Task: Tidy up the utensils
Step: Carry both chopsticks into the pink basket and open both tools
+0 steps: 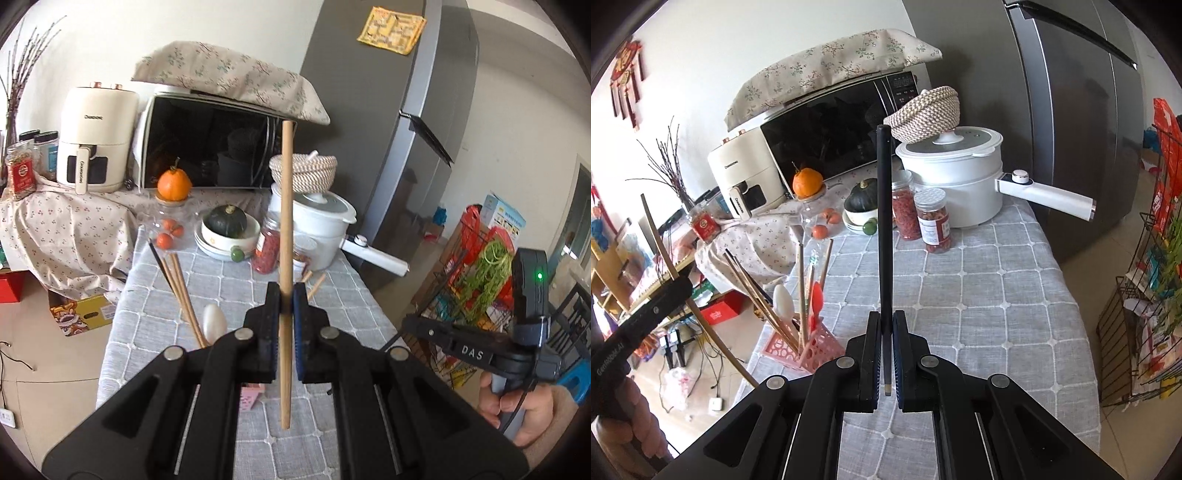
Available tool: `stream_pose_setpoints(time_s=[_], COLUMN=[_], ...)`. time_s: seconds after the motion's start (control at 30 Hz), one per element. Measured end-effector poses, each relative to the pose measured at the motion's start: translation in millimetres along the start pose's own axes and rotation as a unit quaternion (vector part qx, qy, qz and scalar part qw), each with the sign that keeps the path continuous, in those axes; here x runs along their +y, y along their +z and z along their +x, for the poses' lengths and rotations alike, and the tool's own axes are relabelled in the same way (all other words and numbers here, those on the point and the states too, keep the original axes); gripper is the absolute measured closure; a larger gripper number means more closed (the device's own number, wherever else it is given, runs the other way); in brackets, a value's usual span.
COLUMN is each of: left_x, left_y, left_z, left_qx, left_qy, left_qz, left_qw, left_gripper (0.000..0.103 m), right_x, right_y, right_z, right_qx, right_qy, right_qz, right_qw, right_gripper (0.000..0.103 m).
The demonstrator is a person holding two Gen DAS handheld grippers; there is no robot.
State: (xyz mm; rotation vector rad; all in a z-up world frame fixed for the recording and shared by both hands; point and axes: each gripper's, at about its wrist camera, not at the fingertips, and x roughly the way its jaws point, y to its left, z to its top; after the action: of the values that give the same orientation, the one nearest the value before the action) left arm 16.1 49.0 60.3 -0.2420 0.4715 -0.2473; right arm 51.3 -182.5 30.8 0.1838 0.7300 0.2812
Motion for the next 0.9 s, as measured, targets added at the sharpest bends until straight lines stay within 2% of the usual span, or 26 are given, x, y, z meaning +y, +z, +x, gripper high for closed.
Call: stream_pose_setpoints(time_s=[0.17, 0.3, 0.6, 0.9], left_x=[14, 30, 35, 46], left_y=[2, -3, -16, -31], left_z=[4, 21, 53, 80], left_qx=[-0.059, -0.062, -0.036, 0.043], left_qy=[0.038, 0.052, 0.072, 0.074], left_qz=[0.000, -0.021, -0.021, -0.042], left_qw=[0.9975, 0.9965, 0.9965, 0.9955], left_gripper=[0.095, 0.095, 0.095, 0.095], right_x=[5, 7, 9, 16], right_y=[2, 2, 2, 6], right_z=[2, 4, 4, -2], right_qx=[-0.006, -0.007, -0.013, -0.028], right_qy=[0.012, 0.017, 0.023, 0.043], right_qz=[0.001, 0.005, 0.008, 0.005], right_qw=[1.000, 1.000, 1.000, 0.999], right_gripper=[0.097, 0.097, 0.097, 0.097])
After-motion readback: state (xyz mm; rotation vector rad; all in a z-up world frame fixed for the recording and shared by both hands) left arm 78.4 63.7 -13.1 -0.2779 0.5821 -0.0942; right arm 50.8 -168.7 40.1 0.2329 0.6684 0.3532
